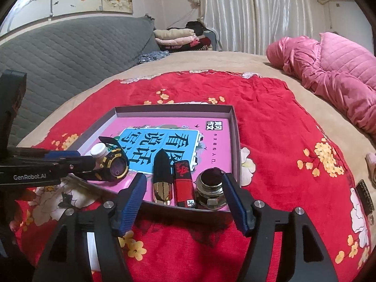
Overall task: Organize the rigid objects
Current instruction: 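Open right tool to release lighter while left tool releases pill bottle in box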
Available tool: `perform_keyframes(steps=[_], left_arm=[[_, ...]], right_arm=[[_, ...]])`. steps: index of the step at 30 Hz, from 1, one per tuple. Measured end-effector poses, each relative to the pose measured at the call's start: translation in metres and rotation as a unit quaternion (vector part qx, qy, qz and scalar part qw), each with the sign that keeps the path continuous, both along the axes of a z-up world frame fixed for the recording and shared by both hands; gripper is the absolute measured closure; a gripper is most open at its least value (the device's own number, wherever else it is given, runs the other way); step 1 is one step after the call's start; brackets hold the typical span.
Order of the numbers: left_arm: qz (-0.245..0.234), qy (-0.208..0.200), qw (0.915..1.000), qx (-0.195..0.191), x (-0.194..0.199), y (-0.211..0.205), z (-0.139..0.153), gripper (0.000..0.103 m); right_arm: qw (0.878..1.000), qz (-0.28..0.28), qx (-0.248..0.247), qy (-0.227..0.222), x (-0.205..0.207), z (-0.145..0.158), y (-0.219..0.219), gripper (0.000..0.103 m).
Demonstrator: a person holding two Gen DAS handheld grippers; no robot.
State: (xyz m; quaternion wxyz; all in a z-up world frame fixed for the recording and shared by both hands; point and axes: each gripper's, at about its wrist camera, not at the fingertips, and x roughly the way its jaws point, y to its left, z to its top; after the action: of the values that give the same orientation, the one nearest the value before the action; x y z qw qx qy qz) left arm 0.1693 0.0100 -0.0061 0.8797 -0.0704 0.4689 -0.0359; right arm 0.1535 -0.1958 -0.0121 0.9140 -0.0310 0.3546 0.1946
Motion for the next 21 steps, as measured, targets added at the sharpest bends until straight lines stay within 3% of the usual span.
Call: perform_keyframes(steps=[21], left_arm=[[0.029,-0.022,0.9992,0.014,-0.019,0.03,0.016,0.051]], right_arm=[[1.0,-0.017,0.008,-0.017,0.0,0.002,-0.003,0.027]])
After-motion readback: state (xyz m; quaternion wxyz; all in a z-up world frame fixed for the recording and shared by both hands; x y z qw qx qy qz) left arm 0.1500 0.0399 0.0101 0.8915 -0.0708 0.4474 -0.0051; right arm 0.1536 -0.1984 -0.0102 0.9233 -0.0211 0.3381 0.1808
